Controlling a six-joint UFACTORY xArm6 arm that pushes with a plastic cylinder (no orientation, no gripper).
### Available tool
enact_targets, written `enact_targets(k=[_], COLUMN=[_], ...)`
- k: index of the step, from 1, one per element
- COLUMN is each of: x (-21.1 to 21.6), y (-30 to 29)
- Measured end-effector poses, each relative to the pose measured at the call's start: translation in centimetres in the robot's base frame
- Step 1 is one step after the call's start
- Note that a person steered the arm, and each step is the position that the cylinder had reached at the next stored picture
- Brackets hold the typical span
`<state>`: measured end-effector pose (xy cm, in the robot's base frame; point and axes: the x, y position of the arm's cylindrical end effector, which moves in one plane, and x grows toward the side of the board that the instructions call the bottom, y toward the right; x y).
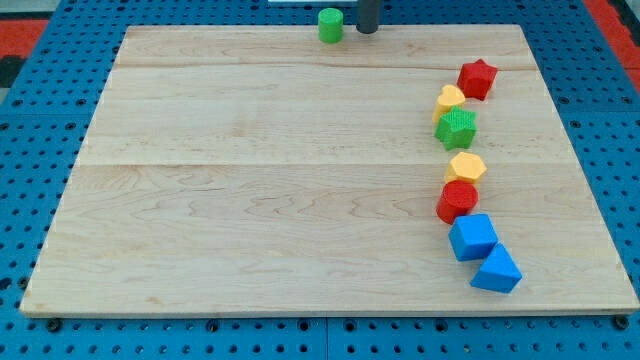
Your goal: Slide the green circle towards the top left
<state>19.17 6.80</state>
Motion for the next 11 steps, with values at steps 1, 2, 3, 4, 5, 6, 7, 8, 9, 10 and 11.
enact_targets(k=[1, 2, 3, 4, 5, 6, 7, 8, 9, 10, 11], x=[0.1, 5.0, 12.4, 10.4, 3.8, 0.5, 0.2, 0.2, 1.3, 4.3, 5.1], y=[-1.3, -3.2, -3.4, 1.1, 3.3, 1.7, -0.2, -5.1, -12.8, -22.1, -23.2])
